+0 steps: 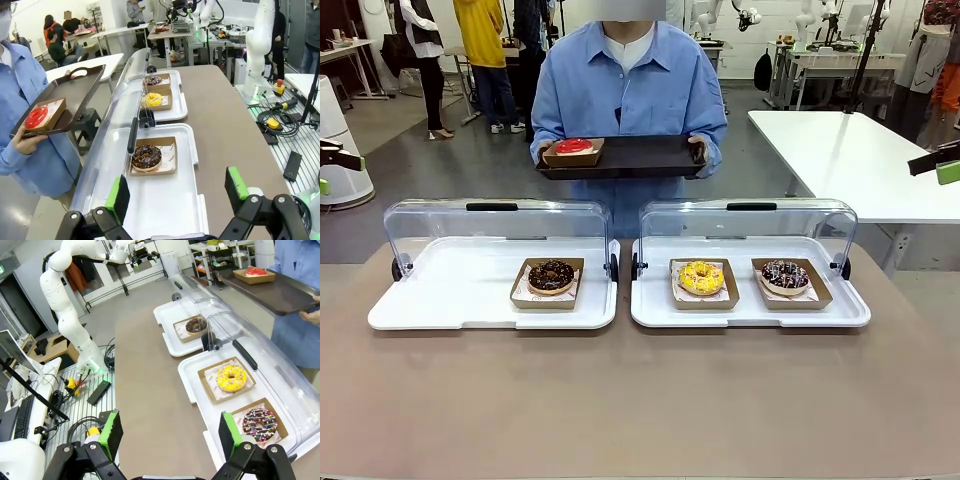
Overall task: Provide the desired donut to the person.
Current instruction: Pick up and lift the Paper togo box containing the Donut pointed at by the person.
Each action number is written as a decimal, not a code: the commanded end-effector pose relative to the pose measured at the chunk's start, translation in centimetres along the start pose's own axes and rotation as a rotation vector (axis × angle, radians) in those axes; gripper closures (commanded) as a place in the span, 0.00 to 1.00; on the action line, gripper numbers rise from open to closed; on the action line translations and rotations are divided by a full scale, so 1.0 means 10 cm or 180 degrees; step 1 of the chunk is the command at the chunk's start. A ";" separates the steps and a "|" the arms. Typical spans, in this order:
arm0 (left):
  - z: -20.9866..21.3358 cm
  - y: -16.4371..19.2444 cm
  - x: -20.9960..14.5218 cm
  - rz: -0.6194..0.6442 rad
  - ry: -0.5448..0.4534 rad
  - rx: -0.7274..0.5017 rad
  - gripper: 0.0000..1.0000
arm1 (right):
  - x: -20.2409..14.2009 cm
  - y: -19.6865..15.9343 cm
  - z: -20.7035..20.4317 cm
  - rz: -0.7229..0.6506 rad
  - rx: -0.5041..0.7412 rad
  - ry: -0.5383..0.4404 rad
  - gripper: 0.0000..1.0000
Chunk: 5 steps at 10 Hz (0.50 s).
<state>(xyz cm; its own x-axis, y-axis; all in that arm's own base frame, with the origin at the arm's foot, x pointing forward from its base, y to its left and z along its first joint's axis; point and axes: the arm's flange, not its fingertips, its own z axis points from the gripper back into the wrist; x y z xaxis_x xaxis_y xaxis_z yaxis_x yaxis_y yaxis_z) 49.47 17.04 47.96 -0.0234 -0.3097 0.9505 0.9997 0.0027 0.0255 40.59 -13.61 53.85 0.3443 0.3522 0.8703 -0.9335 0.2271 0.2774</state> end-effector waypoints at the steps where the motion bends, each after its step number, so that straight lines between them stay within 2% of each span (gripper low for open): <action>1: -0.02 0.00 0.00 -0.0002 -0.0026 0.0069 0.00 | 0.01 0.00 -0.01 0.0026 0.0019 -0.0029 0.00; 5: -0.02 0.00 0.00 -0.0002 -0.0026 0.0069 0.00 | 0.01 0.00 -0.01 0.0026 0.0019 -0.0029 0.00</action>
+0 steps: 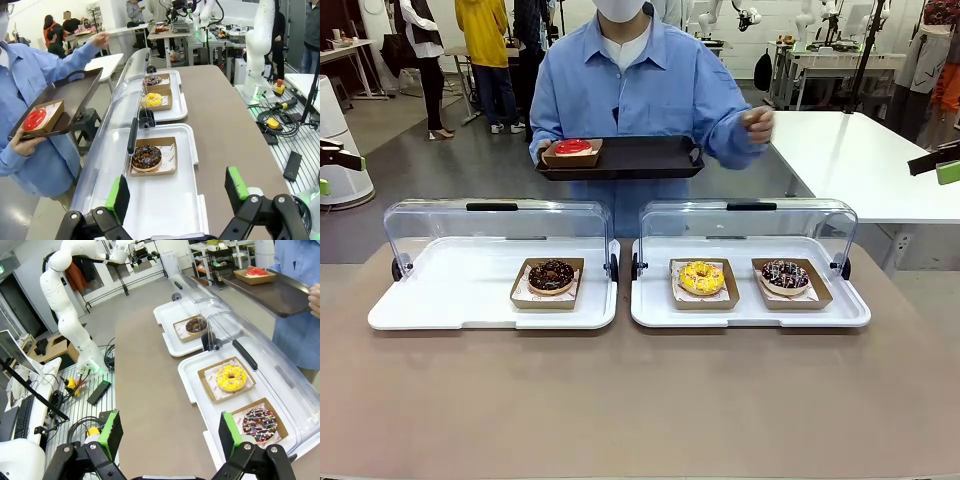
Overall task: Provide the desired donut to the person.
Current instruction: Pick up and lift the Paper togo box containing the Donut pointed at by the person.
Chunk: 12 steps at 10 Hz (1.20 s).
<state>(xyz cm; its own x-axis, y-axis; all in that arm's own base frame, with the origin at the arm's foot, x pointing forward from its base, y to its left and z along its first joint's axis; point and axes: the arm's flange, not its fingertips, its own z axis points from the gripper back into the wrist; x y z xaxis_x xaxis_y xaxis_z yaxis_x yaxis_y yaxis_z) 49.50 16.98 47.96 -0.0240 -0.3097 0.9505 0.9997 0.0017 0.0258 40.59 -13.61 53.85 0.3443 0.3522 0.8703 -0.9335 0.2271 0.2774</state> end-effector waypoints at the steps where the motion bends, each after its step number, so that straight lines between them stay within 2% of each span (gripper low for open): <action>1: -0.01 0.00 0.00 -0.0001 -0.0026 0.0072 0.00 | 0.01 0.00 -0.01 0.0026 0.0019 -0.0029 0.00; 12: -0.01 0.00 0.00 -0.0001 -0.0026 0.0072 0.00 | 0.01 0.00 -0.01 0.0026 0.0019 -0.0029 0.00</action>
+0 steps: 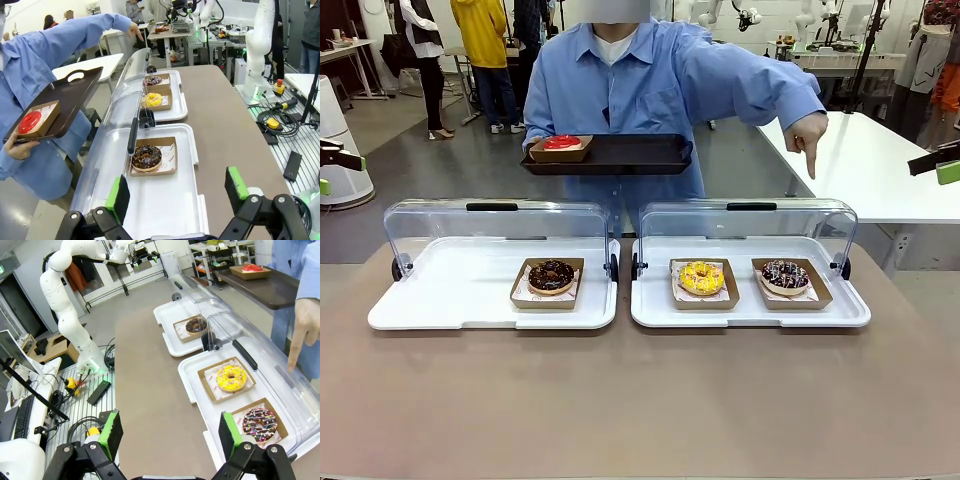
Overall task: Provide the desired donut to the person.
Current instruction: Pick up and lift the Paper togo box containing the Donut pointed at by the person.
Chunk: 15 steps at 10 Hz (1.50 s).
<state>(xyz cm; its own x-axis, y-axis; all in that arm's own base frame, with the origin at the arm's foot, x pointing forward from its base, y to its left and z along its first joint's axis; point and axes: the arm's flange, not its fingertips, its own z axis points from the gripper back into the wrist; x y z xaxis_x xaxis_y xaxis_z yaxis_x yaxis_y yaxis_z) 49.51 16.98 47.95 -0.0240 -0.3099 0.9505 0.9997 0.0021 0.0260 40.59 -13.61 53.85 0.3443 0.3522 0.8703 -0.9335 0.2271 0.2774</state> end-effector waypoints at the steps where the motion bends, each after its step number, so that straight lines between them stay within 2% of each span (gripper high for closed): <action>1: -0.01 0.00 0.00 0.0000 -0.0026 0.0070 0.00 | 0.01 0.00 -0.01 0.0026 0.0019 -0.0029 0.00; 3: -0.01 0.00 0.00 0.0000 -0.0026 0.0070 0.00 | 0.00 0.00 0.00 0.0000 0.0000 0.0000 0.00; 4: -0.01 0.00 0.00 0.0000 -0.0026 0.0070 0.00 | 0.03 -0.01 -0.06 0.0079 -0.0047 0.0369 0.00; 5: -0.01 0.00 0.00 0.0000 -0.0026 0.0070 0.00 | 0.07 -0.01 -0.16 0.0174 -0.0177 0.0908 0.00; 7: -0.01 0.00 0.00 0.0000 -0.0026 0.0070 0.00 | 0.06 0.00 -0.44 0.0333 -0.0079 0.1750 0.00; 9: -0.01 0.00 0.00 0.0000 -0.0026 0.0070 0.00 | -0.05 -0.03 -0.68 0.0496 -0.0094 0.2214 0.00; 13: -0.01 0.00 0.00 0.0000 -0.0026 0.0070 0.00 | -0.38 -0.01 -1.11 0.0859 -0.0210 0.2561 0.00; 15: -0.01 0.00 0.00 0.0000 -0.0026 0.0070 0.00 | -0.50 -0.05 -1.29 0.0998 -0.0291 0.2552 0.00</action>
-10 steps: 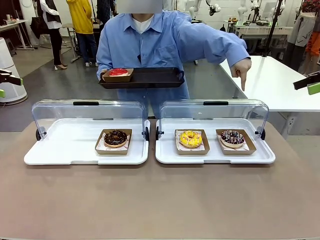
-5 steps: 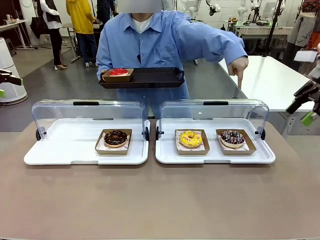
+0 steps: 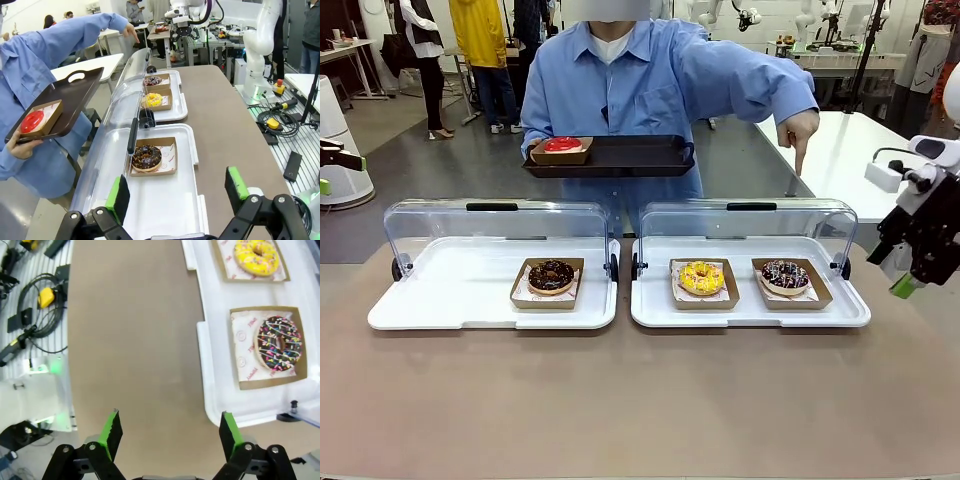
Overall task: Provide the desired donut to the person.
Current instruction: Pick up and lift the Paper togo box containing the Donut pointed at by the person.
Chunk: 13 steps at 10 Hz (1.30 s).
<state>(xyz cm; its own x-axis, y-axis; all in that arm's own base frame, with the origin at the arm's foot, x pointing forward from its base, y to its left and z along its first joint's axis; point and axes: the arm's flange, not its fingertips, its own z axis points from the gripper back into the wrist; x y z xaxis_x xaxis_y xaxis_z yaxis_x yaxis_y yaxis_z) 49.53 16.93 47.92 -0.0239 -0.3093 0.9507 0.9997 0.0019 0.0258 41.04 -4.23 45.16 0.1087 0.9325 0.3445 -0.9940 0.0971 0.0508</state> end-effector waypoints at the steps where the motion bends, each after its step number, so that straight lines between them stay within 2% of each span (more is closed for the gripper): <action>1: 0.00 -0.01 0.00 -0.0001 -0.0024 0.0071 0.00 | 0.05 0.04 -0.24 0.0172 -0.0014 0.0112 0.00; 3: 0.00 -0.01 0.00 -0.0001 -0.0024 0.0071 0.00 | 0.15 -0.06 -0.42 0.0188 0.0001 0.0224 0.00; 5: 0.00 -0.01 0.00 -0.0001 -0.0024 0.0071 0.00 | 0.19 -0.18 -0.48 0.0149 0.0025 0.0128 0.00; 6: 0.00 -0.01 0.00 -0.0001 -0.0024 0.0071 0.00 | 0.16 -0.19 -0.45 0.0097 0.0061 0.0043 0.00; 7: 0.00 -0.01 0.00 -0.0001 -0.0024 0.0071 0.00 | 0.19 -0.08 -0.49 0.0174 0.0058 0.0119 0.00; 13: 0.00 -0.01 0.00 -0.0001 -0.0024 0.0071 0.00 | 0.18 -0.12 -0.47 0.0161 0.0051 0.0109 0.00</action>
<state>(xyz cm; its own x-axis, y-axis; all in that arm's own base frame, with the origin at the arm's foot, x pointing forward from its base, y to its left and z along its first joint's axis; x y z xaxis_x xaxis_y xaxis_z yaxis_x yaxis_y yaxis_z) 49.52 16.95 47.91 -0.0237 -0.3092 0.9507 0.9997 0.0023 0.0256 42.32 -0.99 41.34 0.0577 0.9474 0.3147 -0.9978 0.0443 0.0494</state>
